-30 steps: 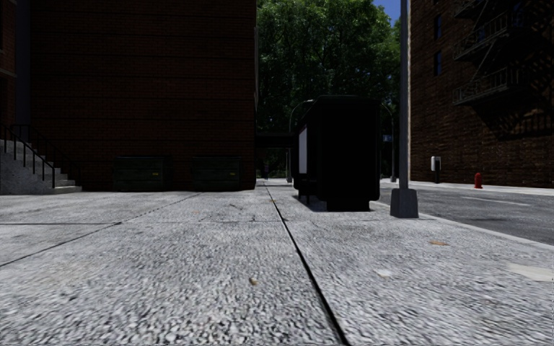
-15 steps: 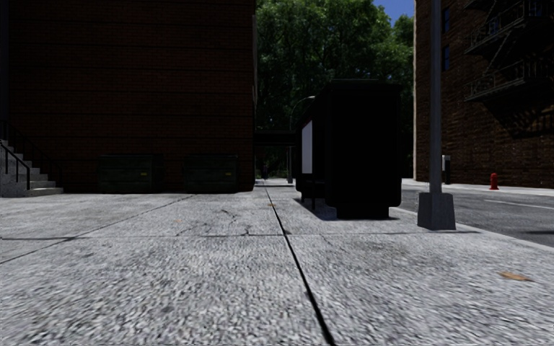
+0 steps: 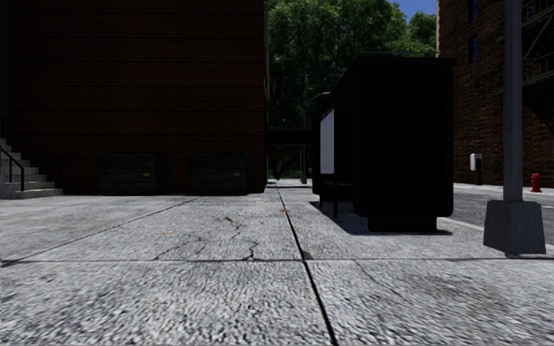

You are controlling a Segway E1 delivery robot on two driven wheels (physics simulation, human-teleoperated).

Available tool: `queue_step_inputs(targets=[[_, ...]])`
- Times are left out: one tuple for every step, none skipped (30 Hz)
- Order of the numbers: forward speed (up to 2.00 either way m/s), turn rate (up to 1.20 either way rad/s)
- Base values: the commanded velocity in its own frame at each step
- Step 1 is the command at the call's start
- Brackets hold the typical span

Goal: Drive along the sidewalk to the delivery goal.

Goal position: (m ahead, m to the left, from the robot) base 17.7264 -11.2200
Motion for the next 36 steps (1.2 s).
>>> queue_step_inputs(targets=[[2.00, 0.00], [2.00, 0.00], [2.00, 0.00], [2.00, 0.00], [2.00, 0.00], [2.00, 0.00], [2.00, 0.00], [2.00, 0.00], [2.00, 0.00], [2.00, 0.00], [2.00, 0.00], [2.00, 0.00], [2.00, 0.00], [2.00, 0.00], [2.00, 0.00], [2.00, 0.00], [2.00, 0.00], [2.00, 0.00], [2.00, 0.00], [2.00, 0.00], [2.00, 0.00], [2.00, 0.00], [2.00, 0.00], [2.00, 0.00], [2.00, 0.00], [2.00, 0.00], [2.00, 0.00], [2.00, 0.00], [2.00, 0.00], [2.00, 0.00], [2.00, 0.00], [2.00, 0.00], [2.00, 0.00], [2.00, 0.00], [2.00, 0.00], [2.00, 0.00]])
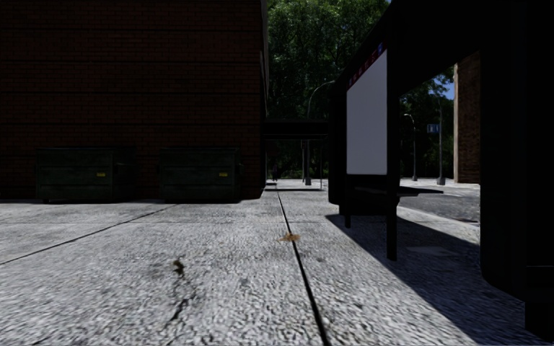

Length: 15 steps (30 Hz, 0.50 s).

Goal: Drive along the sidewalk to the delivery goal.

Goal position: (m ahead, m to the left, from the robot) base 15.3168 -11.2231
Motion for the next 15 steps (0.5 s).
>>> queue_step_inputs(targets=[[2.00, 0.00], [2.00, 0.00], [2.00, 0.00], [2.00, 0.00], [2.00, 0.00], [2.00, 0.00], [2.00, 0.00], [2.00, 0.00], [2.00, 0.00], [2.00, 0.00], [2.00, 0.00], [2.00, 0.00], [2.00, 0.00], [2.00, 0.00], [2.00, 0.00]])
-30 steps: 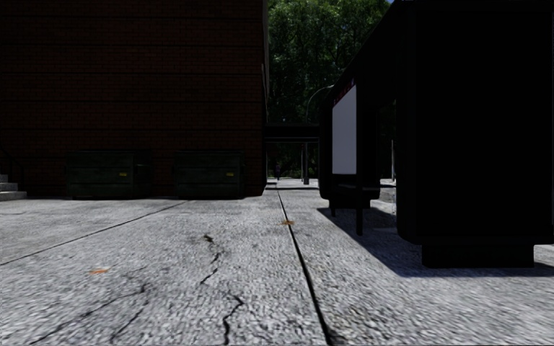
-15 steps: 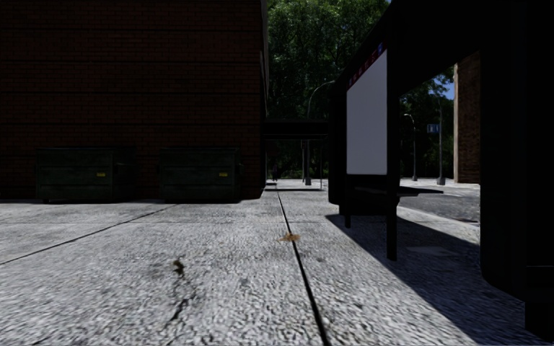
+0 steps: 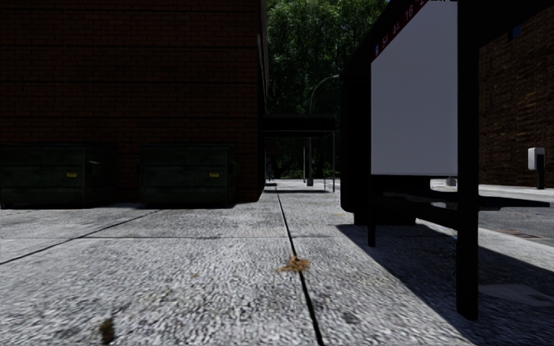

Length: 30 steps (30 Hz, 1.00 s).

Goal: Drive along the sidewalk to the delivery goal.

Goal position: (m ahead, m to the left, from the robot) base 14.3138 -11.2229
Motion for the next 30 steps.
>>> queue_step_inputs(targets=[[2.00, 0.00], [2.00, 0.00], [2.00, 0.00], [2.00, 0.00], [2.00, 0.00], [2.00, 0.00], [2.00, 0.00], [2.00, 0.00], [2.00, 0.00], [2.00, 0.00], [2.00, 0.00], [2.00, 0.00], [2.00, 0.00], [2.00, 0.00], [2.00, 0.00], [2.00, 0.00], [2.00, 0.00], [2.00, 0.00], [2.00, 0.00], [2.00, 0.00], [2.00, 0.00], [2.00, 0.00], [2.00, 0.00], [2.00, 0.00], [2.00, 0.00], [2.00, 0.00], [2.00, 0.00], [2.00, 0.00], [2.00, 0.00], [2.00, 0.00]])
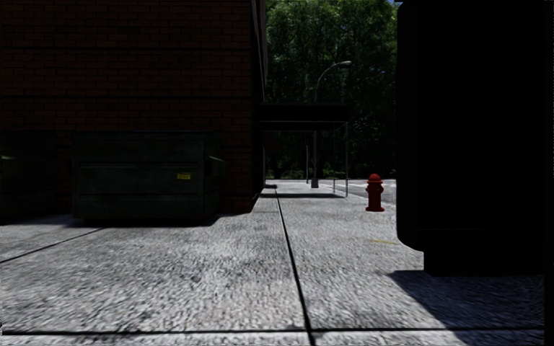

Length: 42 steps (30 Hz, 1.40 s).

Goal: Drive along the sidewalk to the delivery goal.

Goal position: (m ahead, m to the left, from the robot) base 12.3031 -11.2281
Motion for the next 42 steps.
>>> queue_step_inputs(targets=[[2.00, 0.00], [2.00, 0.00], [2.00, 0.00], [2.00, 0.00], [2.00, 0.00], [2.00, -0.08], [2.00, -0.08], [2.00, -0.13], [2.00, -0.14], [2.00, -0.14], [2.00, -0.14], [2.00, -0.15], [2.00, -0.19], [2.00, -0.21], [2.00, -0.21], [2.00, -0.22], [2.00, -0.22], [2.00, -0.22], [2.00, -0.23], [2.00, -0.24], [2.00, -0.24], [2.00, -0.24], [2.00, -0.24], [2.00, -0.24], [2.00, -0.24], [2.00, -0.24], [2.00, -0.24], [2.00, -0.17], [2.00, -0.01], [2.00, -0.01], [2.00, 0.00], [2.00, 0.00], [2.00, 0.00], [2.00, 0.00], [2.00, 0.00], [2.00, 0.00], [2.00, 0.00], [2.00, 0.00], [2.00, 0.00], [2.00, 0.00], [2.00, 0.00], [2.00, 0.00]])
